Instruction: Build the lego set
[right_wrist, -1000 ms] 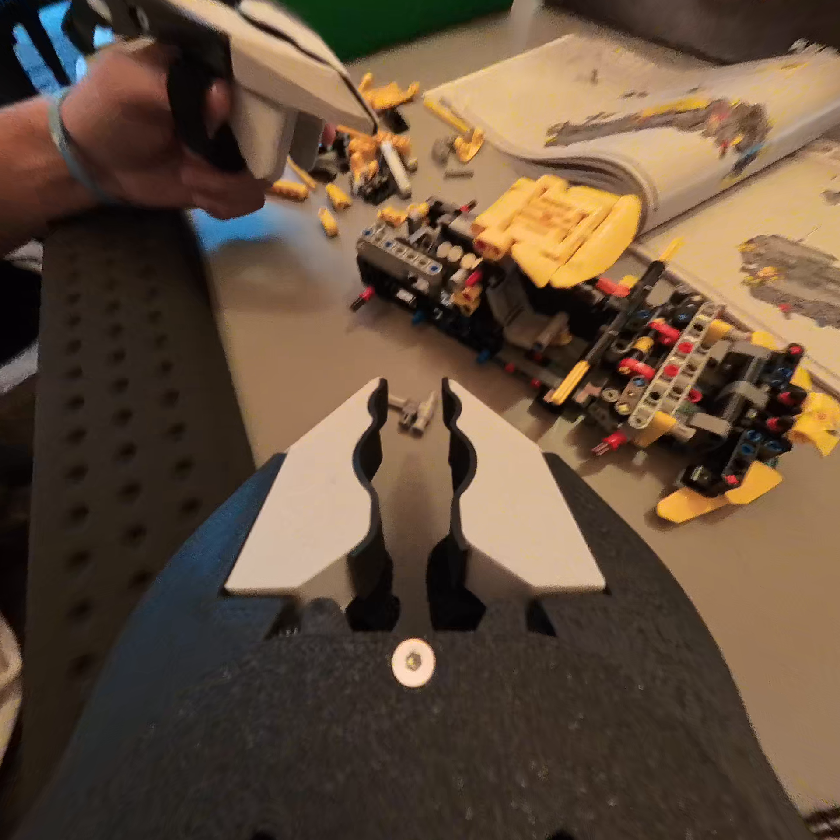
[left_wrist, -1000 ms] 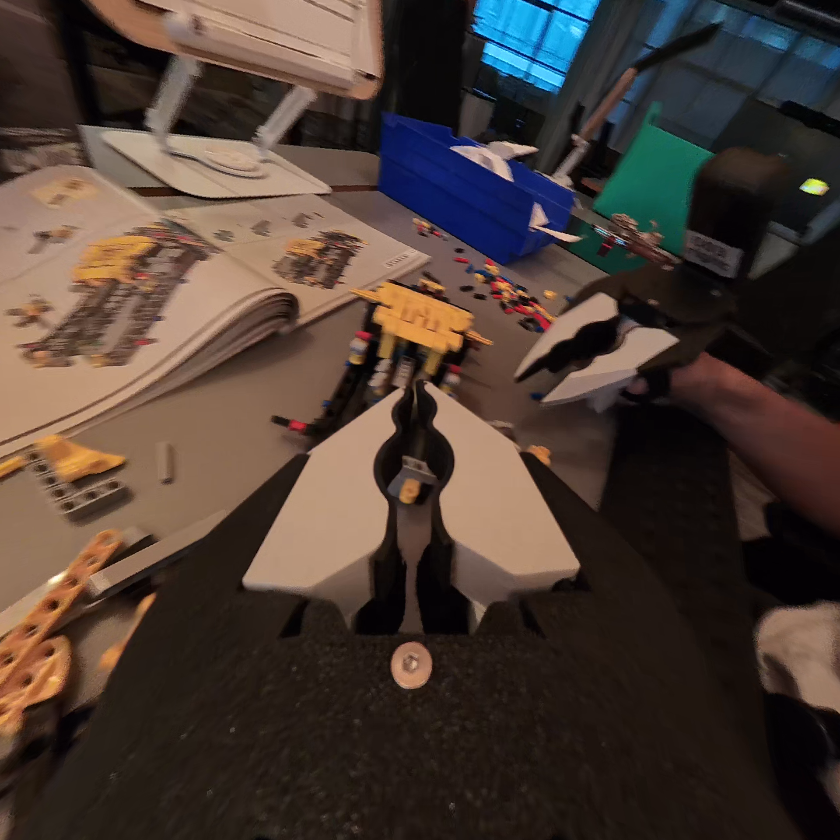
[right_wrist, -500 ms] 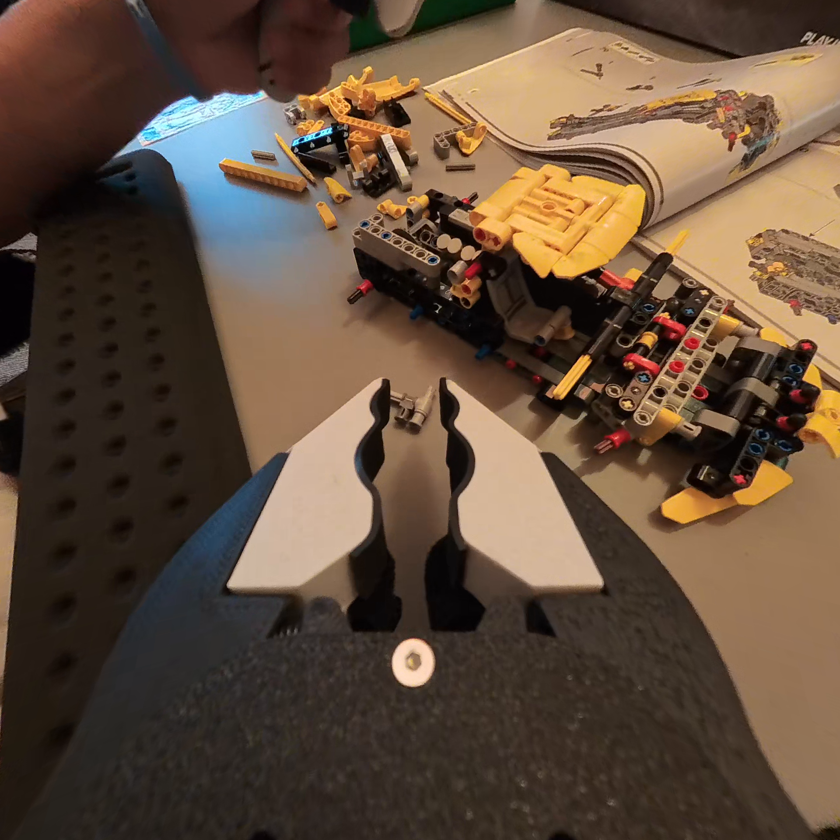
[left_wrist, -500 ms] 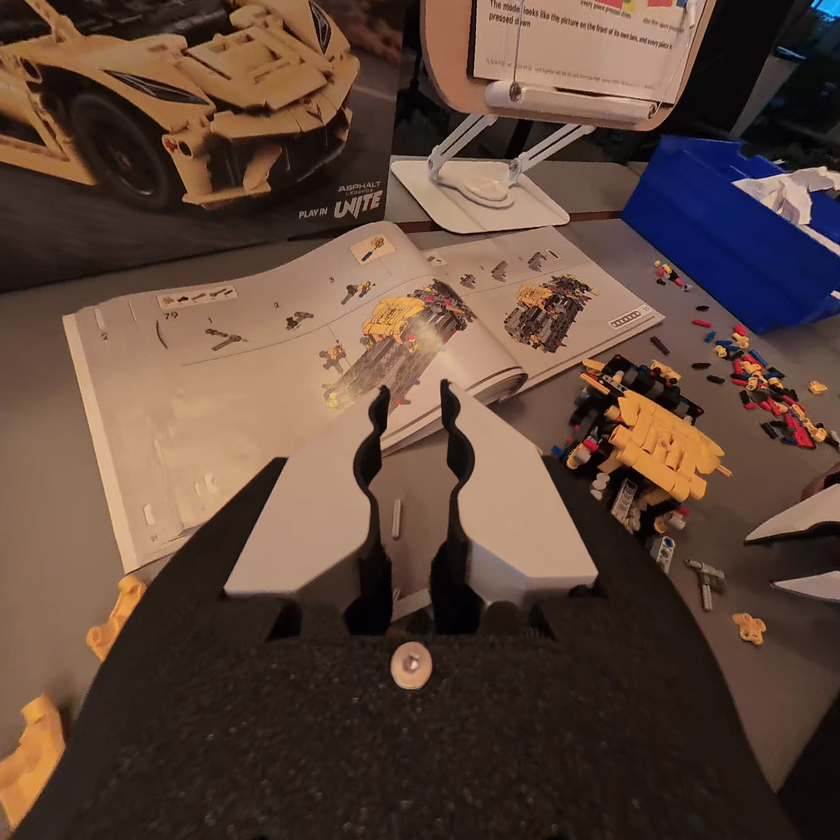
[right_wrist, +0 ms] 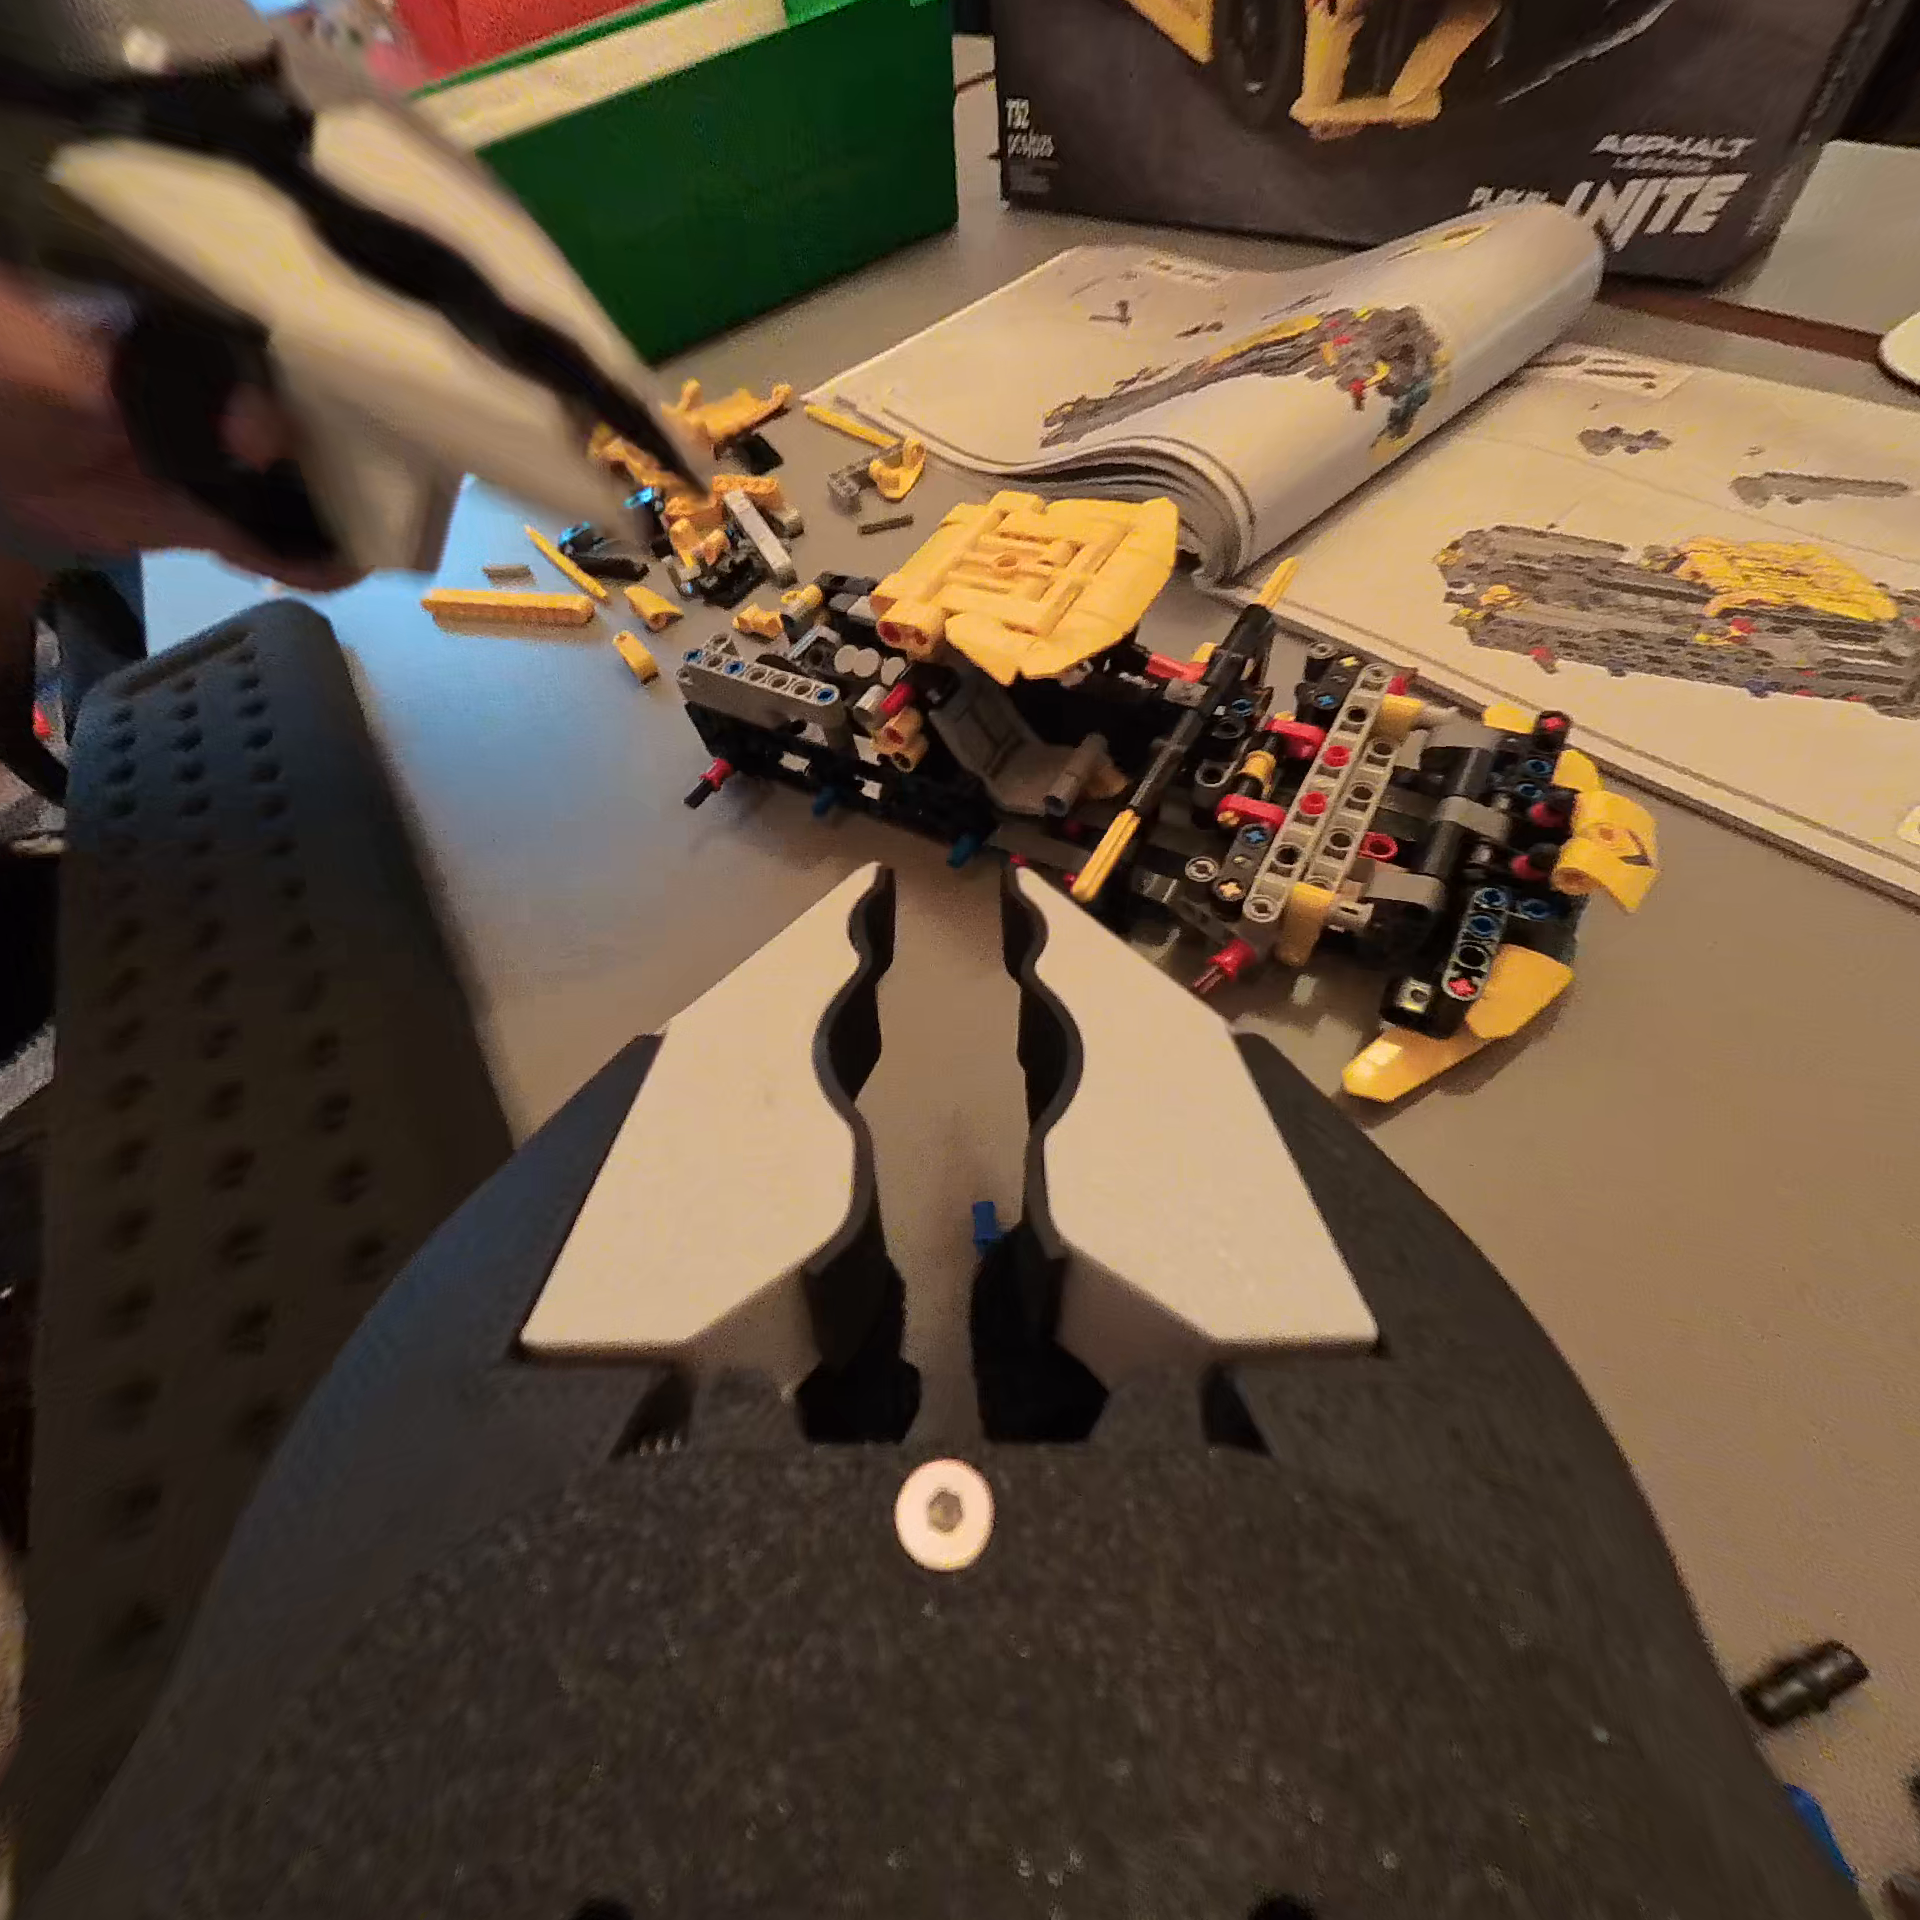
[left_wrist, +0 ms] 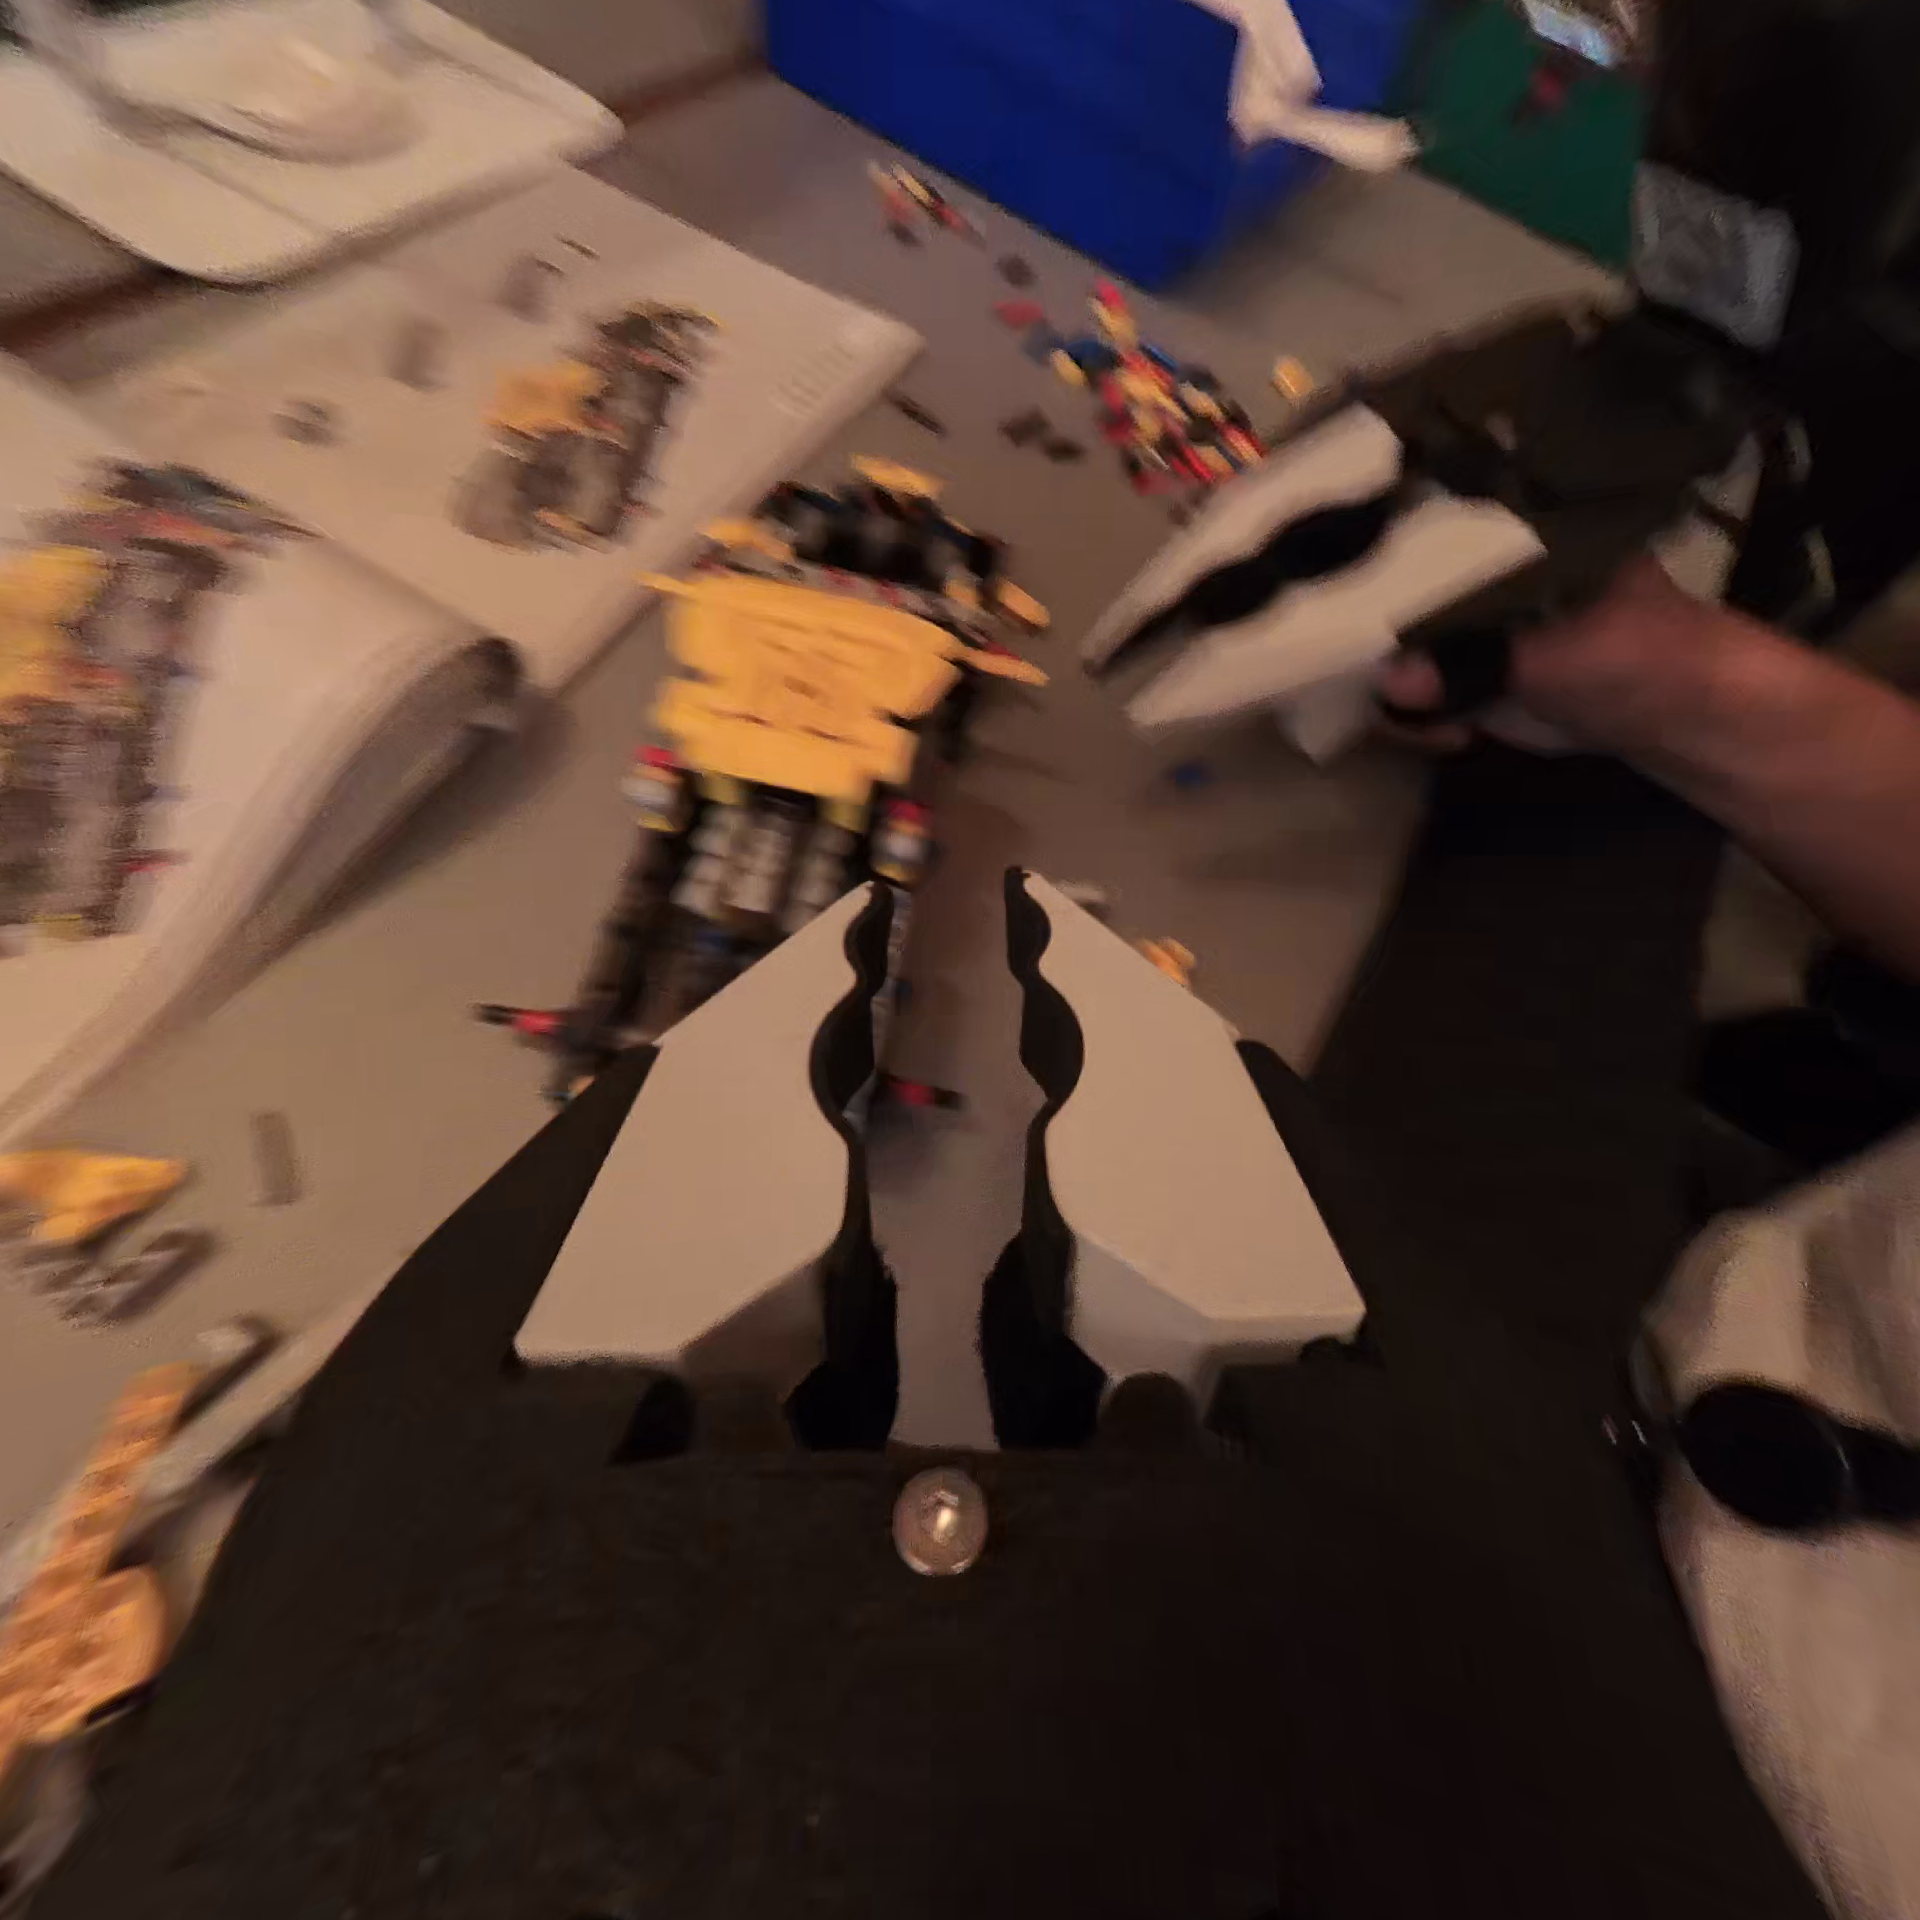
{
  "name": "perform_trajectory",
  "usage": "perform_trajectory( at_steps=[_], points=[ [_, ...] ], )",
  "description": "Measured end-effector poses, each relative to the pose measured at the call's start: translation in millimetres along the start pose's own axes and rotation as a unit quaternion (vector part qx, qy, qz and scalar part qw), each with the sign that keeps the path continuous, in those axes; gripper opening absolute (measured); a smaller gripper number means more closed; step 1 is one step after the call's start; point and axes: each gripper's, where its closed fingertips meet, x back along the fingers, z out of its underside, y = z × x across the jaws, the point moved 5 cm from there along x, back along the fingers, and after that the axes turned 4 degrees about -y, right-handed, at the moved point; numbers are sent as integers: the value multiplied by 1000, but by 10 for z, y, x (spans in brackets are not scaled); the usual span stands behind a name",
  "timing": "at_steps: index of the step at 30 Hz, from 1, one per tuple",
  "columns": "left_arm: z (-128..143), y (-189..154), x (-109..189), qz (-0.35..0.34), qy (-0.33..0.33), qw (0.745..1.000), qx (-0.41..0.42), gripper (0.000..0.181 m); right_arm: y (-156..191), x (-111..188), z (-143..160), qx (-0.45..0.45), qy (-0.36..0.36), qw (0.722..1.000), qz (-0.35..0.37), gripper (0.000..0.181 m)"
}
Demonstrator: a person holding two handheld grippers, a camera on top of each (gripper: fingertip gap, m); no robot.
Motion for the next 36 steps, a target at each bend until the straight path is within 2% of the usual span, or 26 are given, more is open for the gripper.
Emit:
perform_trajectory(
  at_steps=[3,7,10,14,18,20,23,26,30,34,36],
  points=[
    [299,-450,-207,45,85,995,-31,22,2,25,-2,-8,-6,1000,-3,18],
    [555,-760,-432,57,149,986,-46,23,21,-1,41,-4,9,1000,-7,18],
    [592,-756,-537,9,165,984,-62,23,46,-19,62,6,18,1000,-9,18],
    [649,-739,-654,-21,180,981,-65,22,70,-42,96,-1,30,999,-25,17],
    [625,-746,-726,-30,167,983,-64,9,91,-44,109,-23,33,998,-47,18],
    [618,-758,-738,-35,167,982,-76,8,135,-25,78,-57,26,995,-80,21],
    [530,-705,-699,-99,129,977,-134,8,170,48,9,-170,13,977,-126,23],
    [270,-702,-574,-170,28,970,-170,8,222,124,-159,-289,-52,934,-205,26],
    [-50,-829,-417,-205,-81,959,-177,7,318,73,-212,-292,-86,925,-227,23],
    [-185,-901,-347,-227,-118,946,-198,7,360,103,-331,-304,-143,909,-245,9],
    [-205,-940,-339,-232,-118,941,-216,7,369,122,-349,-304,-149,906,-254,9]
  ],
)
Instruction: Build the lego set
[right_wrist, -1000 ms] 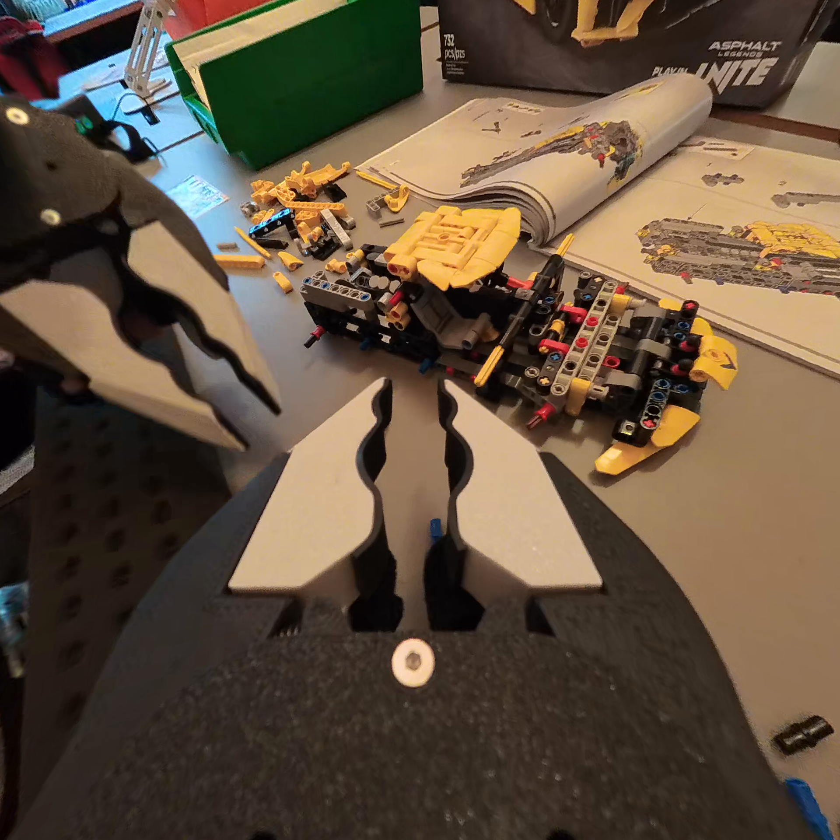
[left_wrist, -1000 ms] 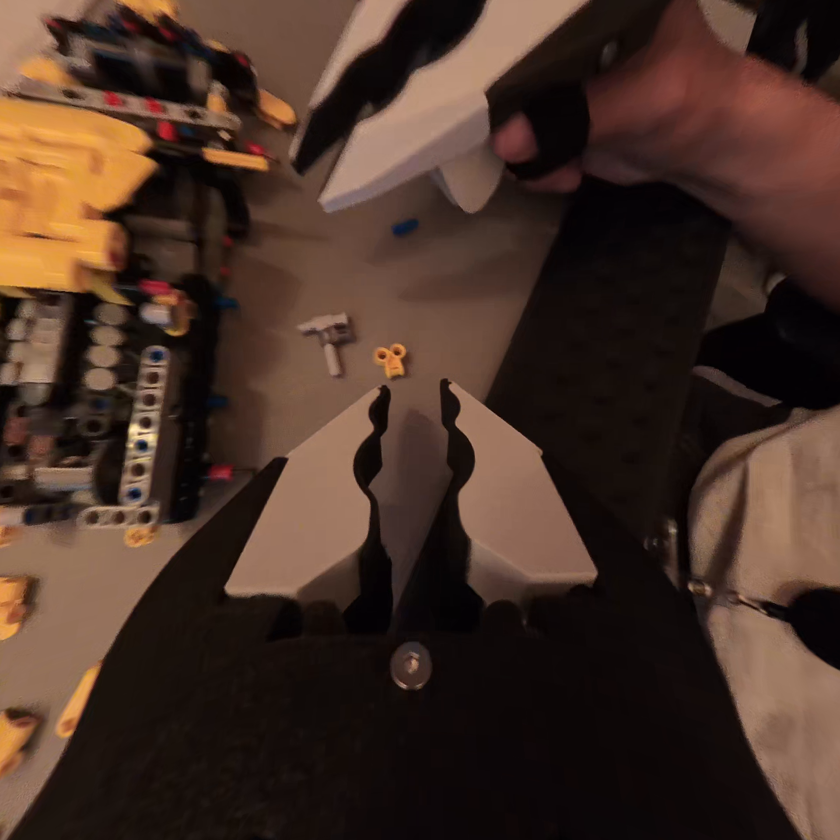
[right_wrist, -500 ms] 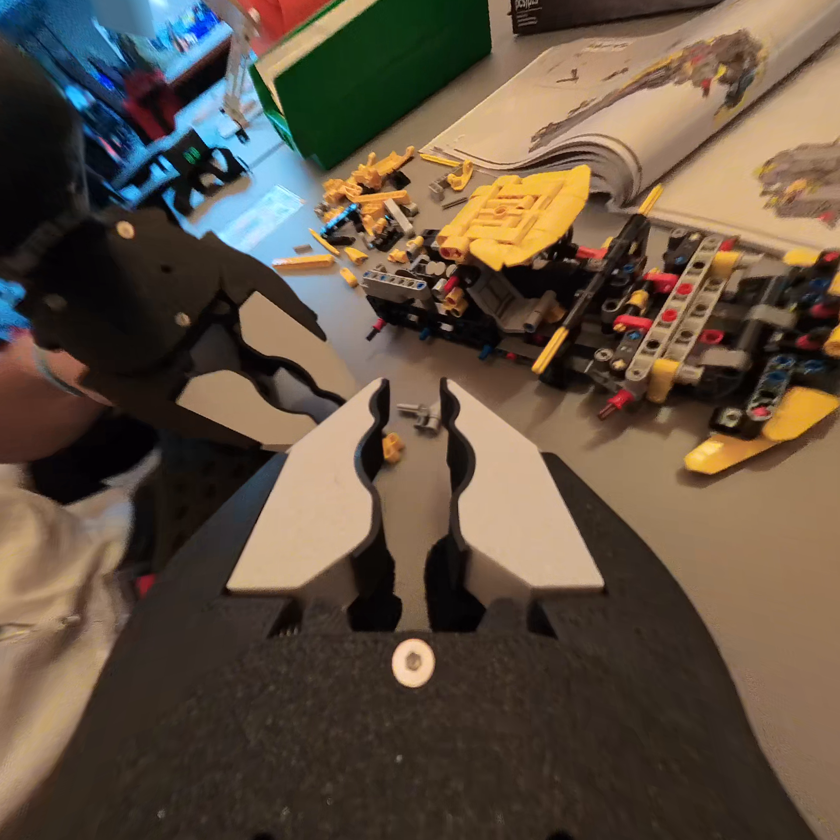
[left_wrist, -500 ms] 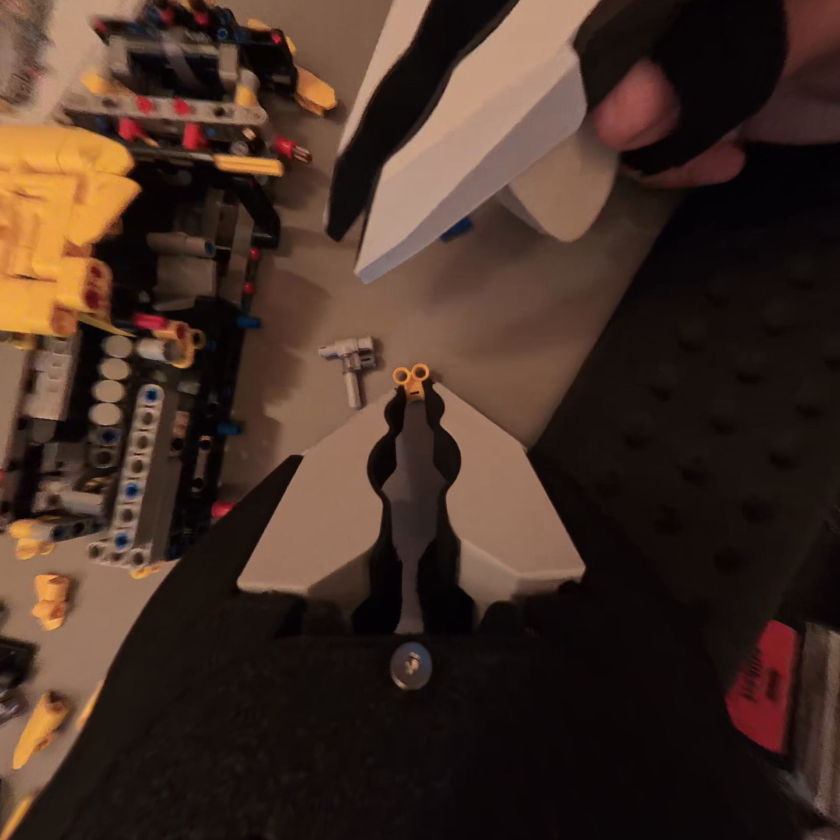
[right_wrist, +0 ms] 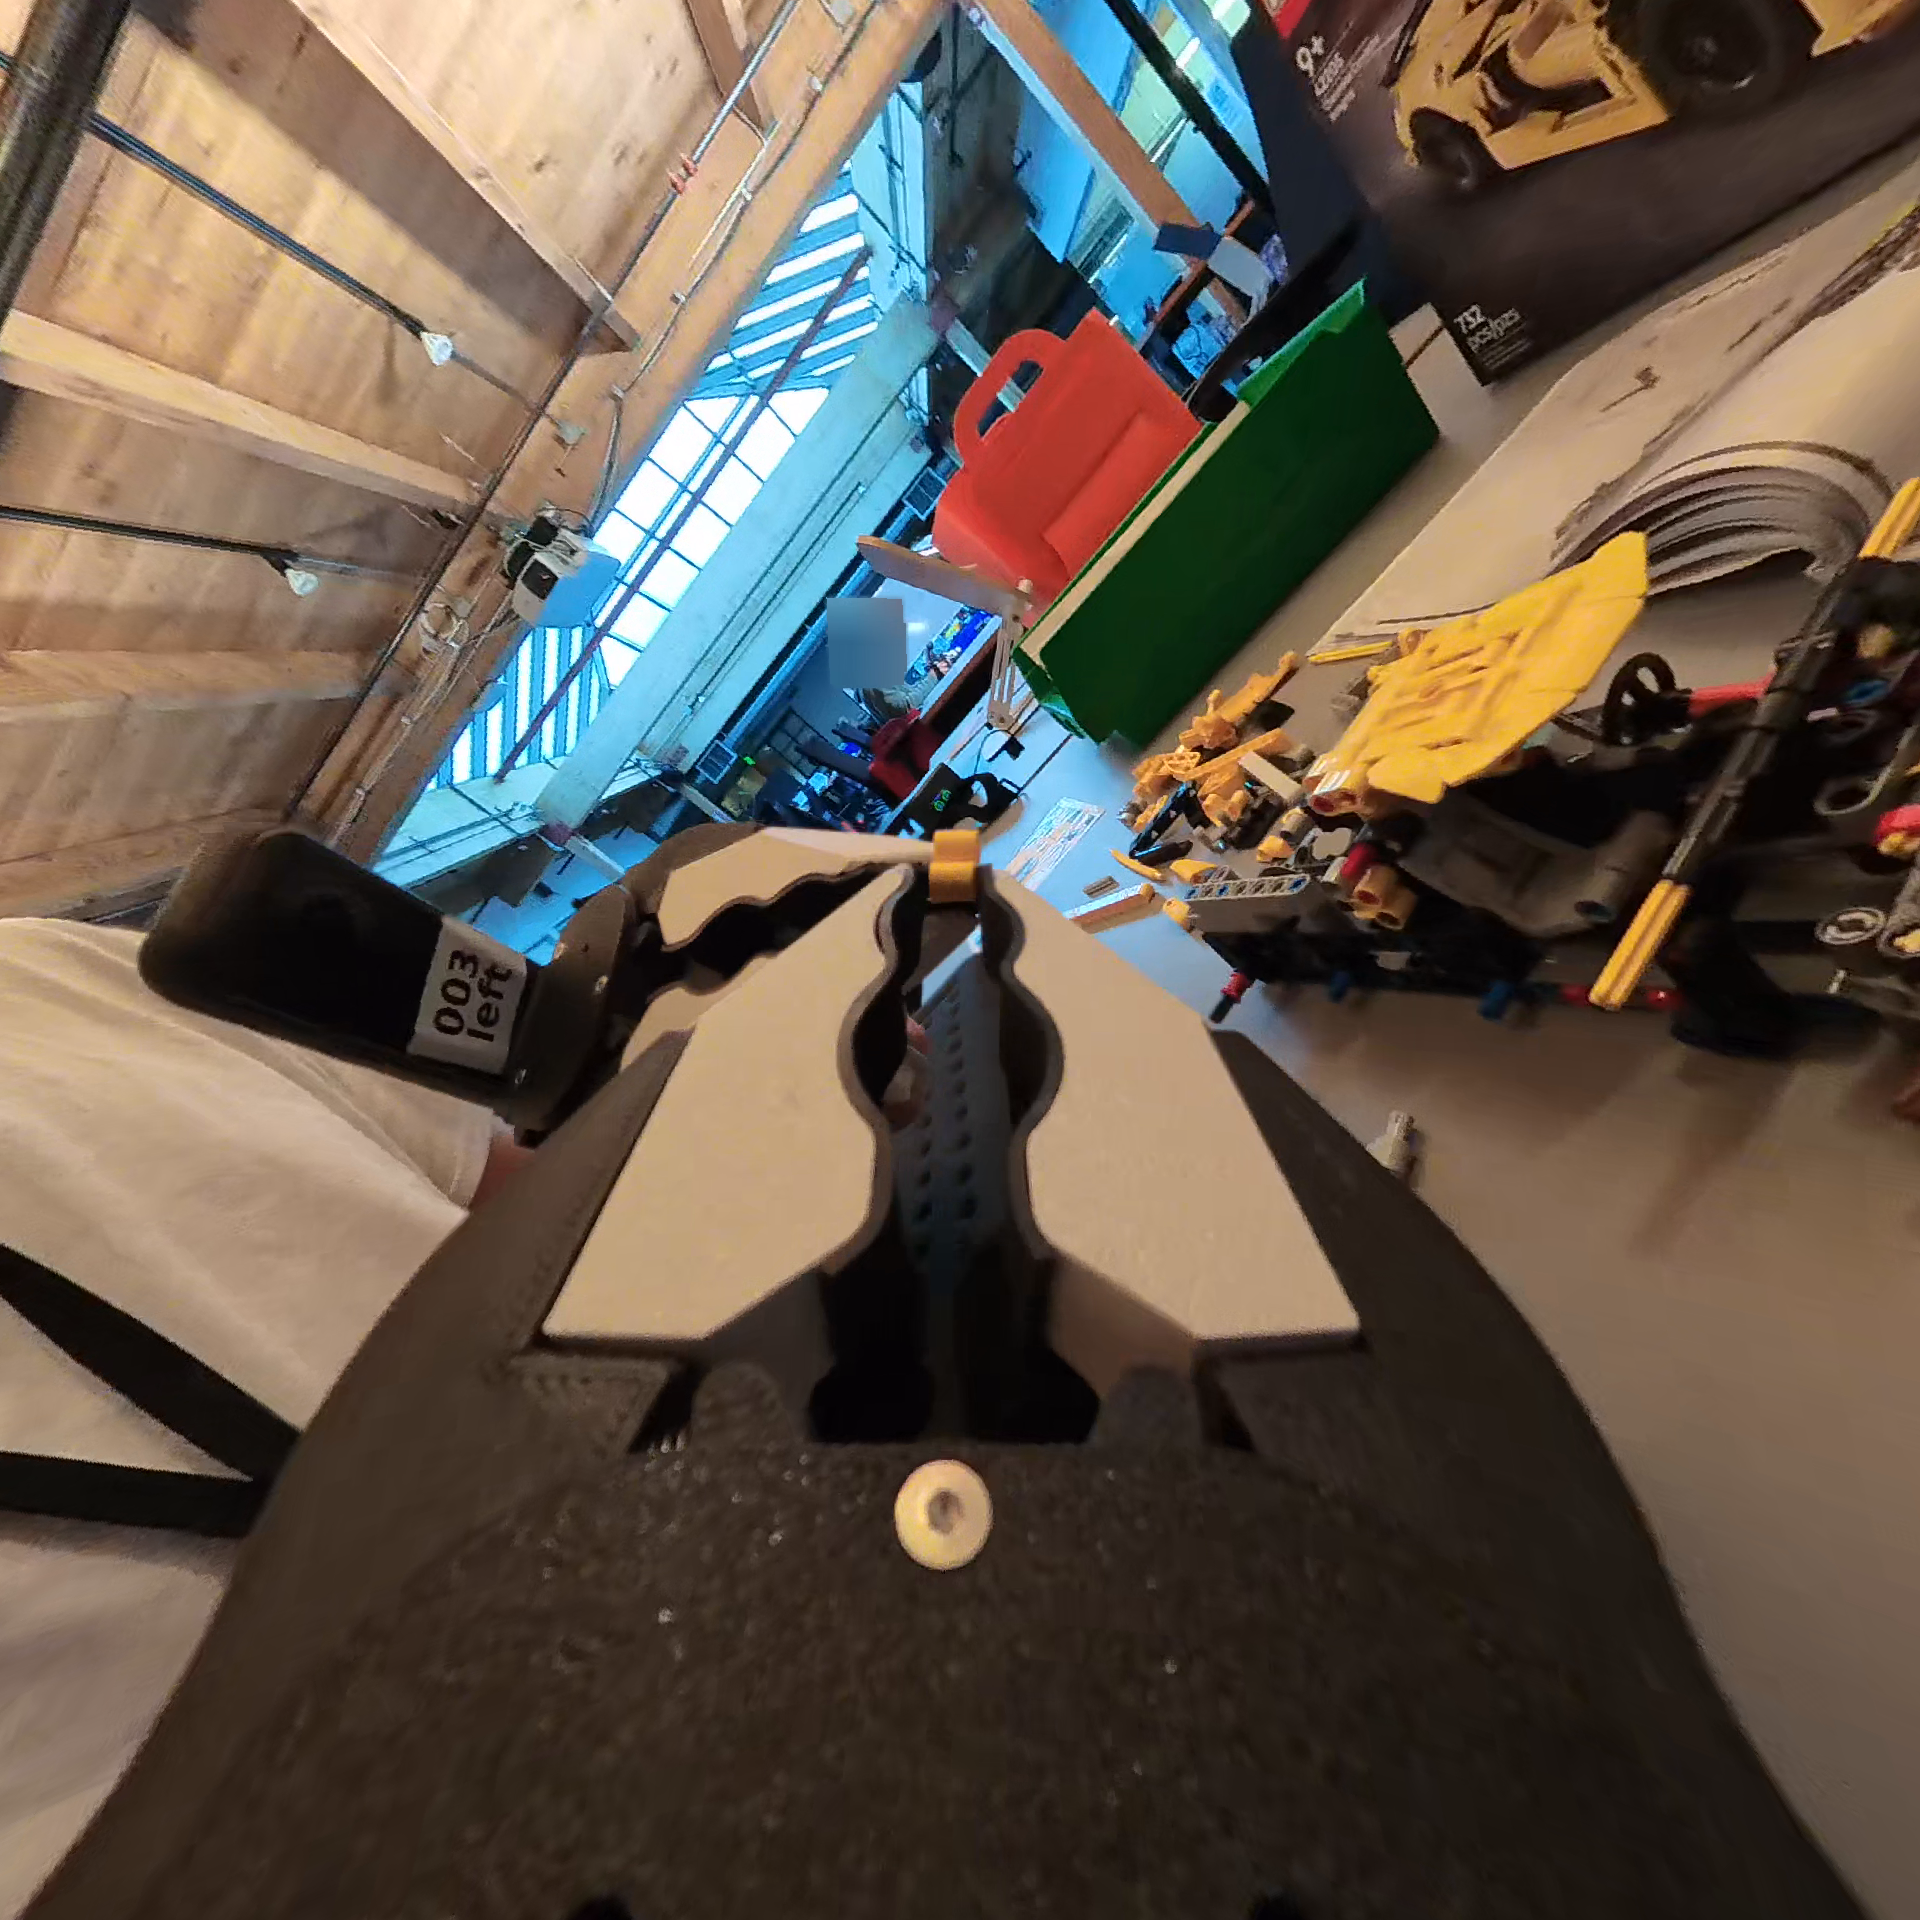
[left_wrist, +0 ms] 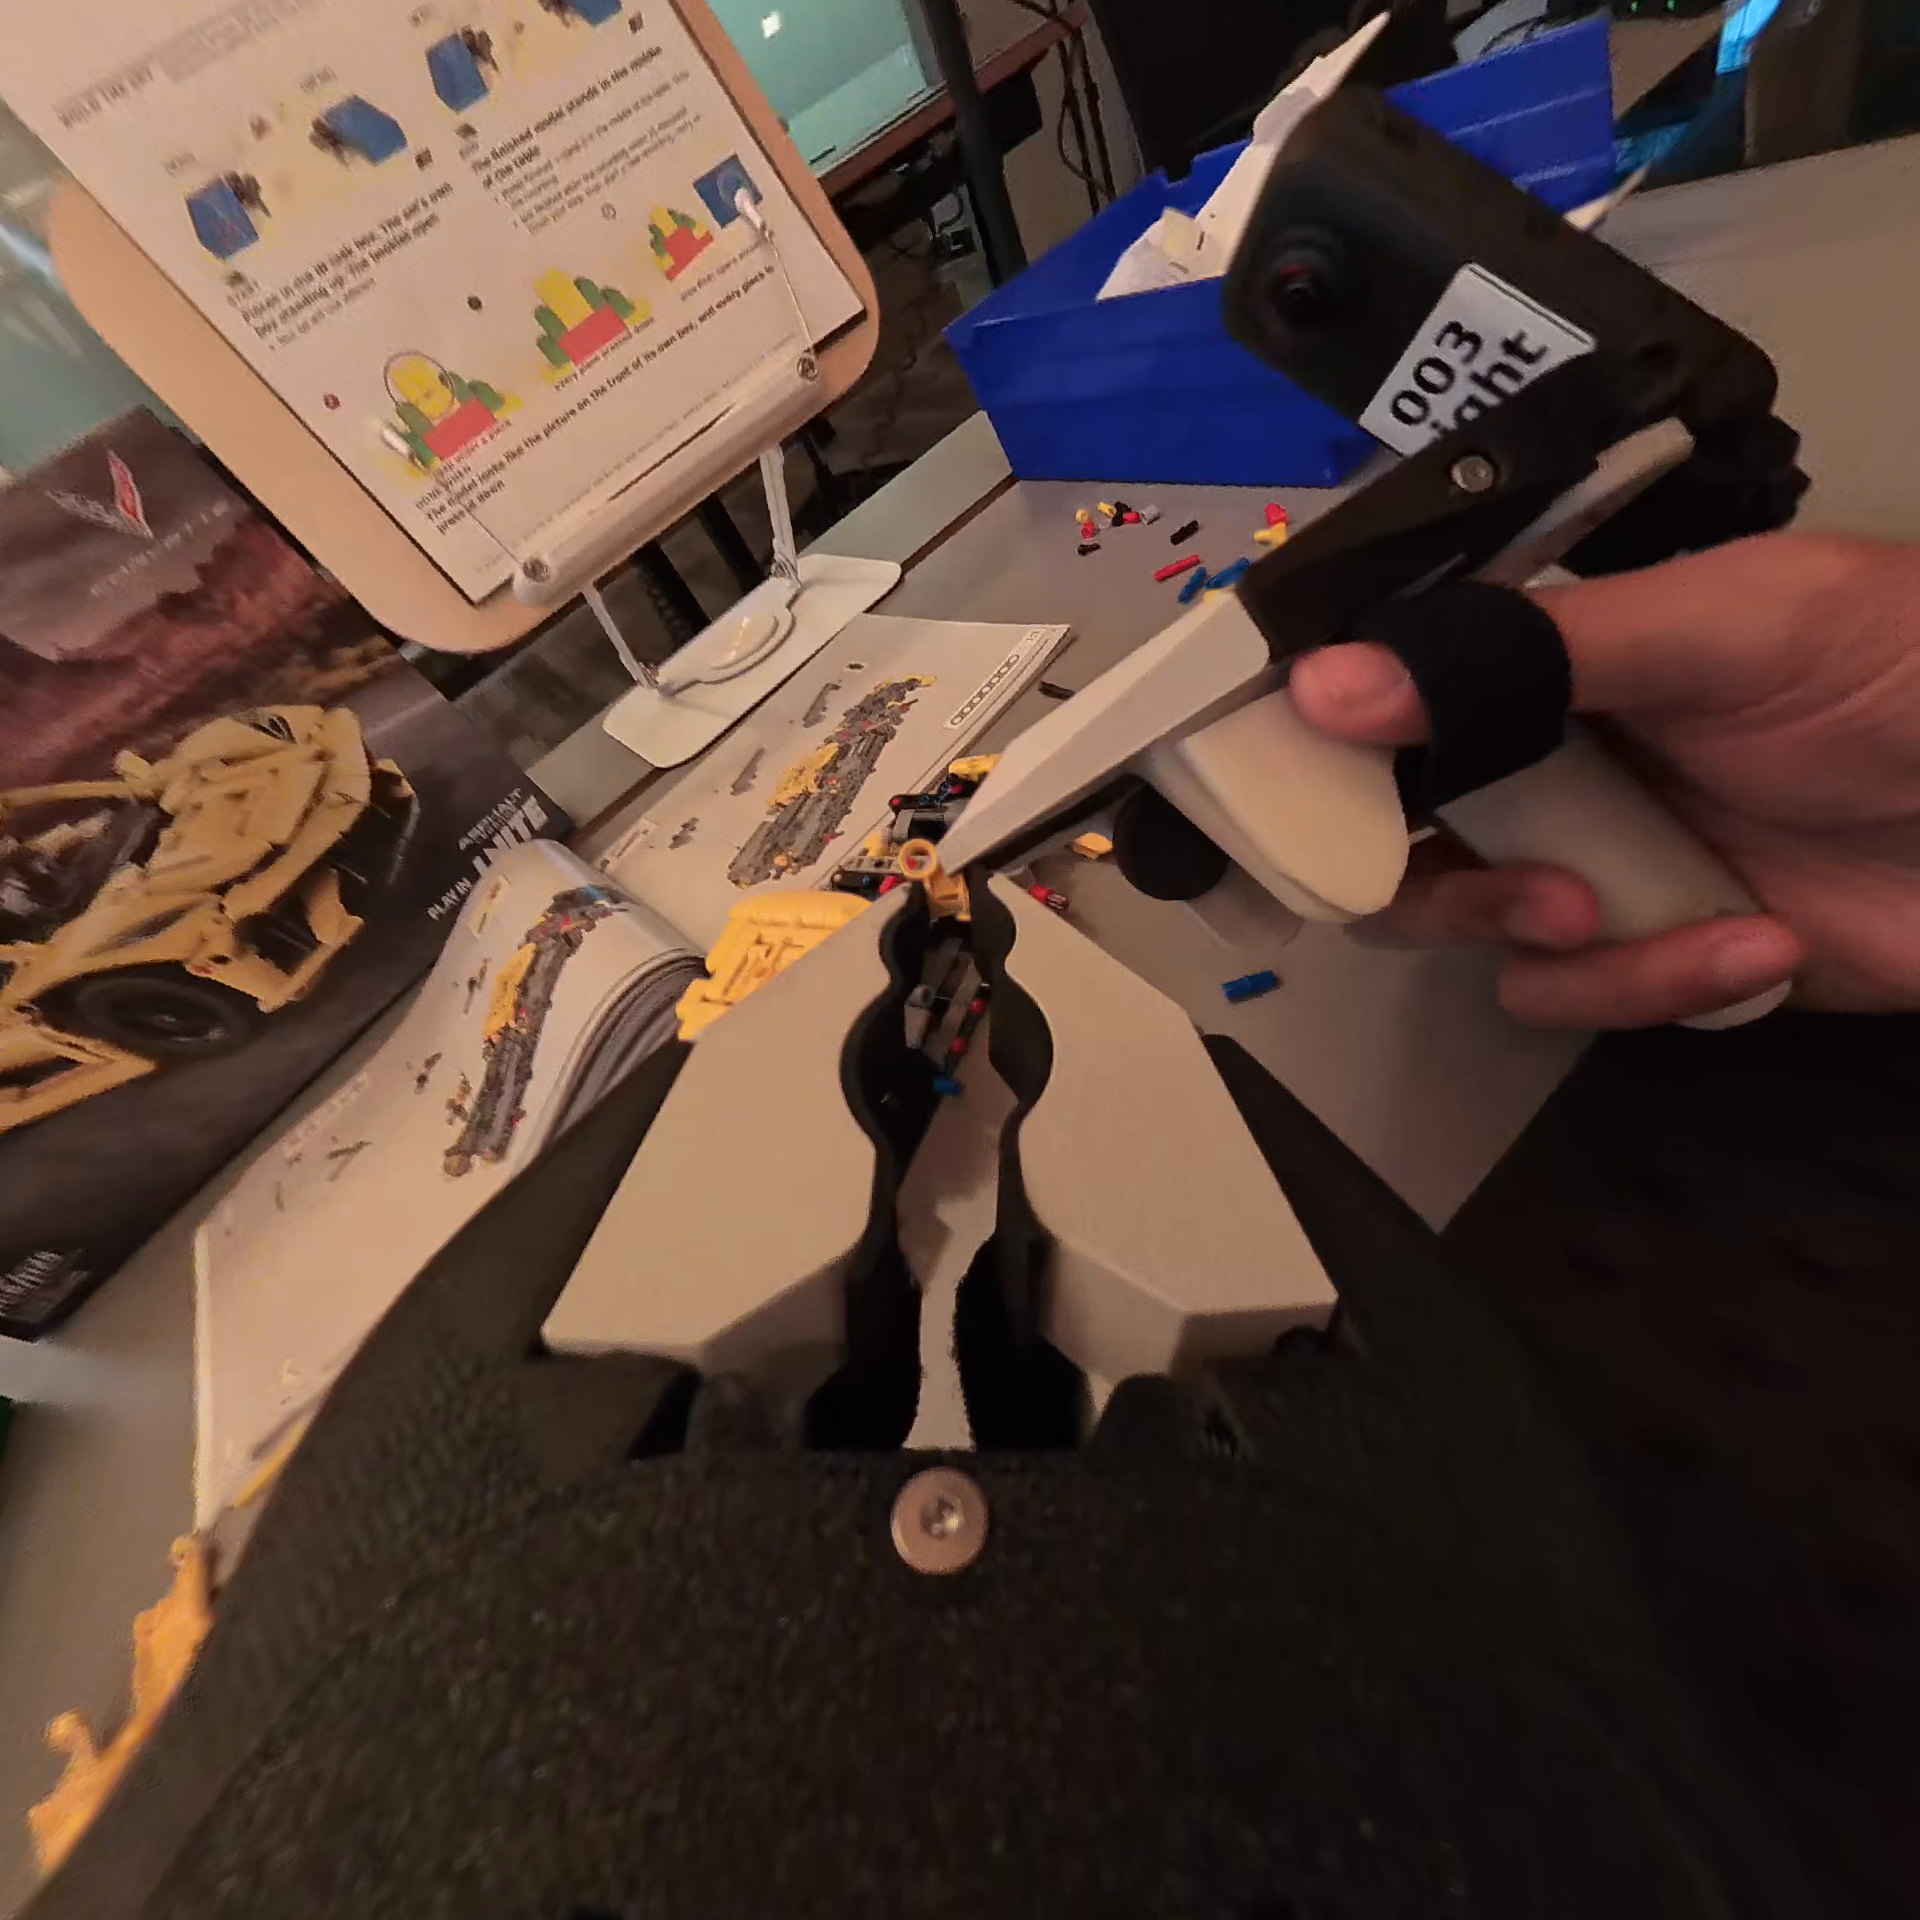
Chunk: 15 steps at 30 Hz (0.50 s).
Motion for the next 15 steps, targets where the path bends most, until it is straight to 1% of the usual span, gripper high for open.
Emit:
perform_trajectory(
  at_steps=[3,6,8,11,13,15],
  points=[
    [-13,-42,15,-10,6,999,-50,7,9,-1,15,6,13,1000,-3,8],
    [0,-78,24,-10,12,998,-57,7,13,14,33,39,36,998,12,7],
    [4,-92,28,-17,14,997,-77,7,31,14,37,69,45,996,25,7],
    [-4,-140,41,-16,4,995,-101,7,50,52,35,83,69,994,21,6],
    [-36,-175,83,2,-19,997,-71,8,69,125,-5,77,65,995,-4,6],
    [-38,-178,132,45,-25,999,-11,17,88,280,-102,60,38,996,-44,6]
  ],
)
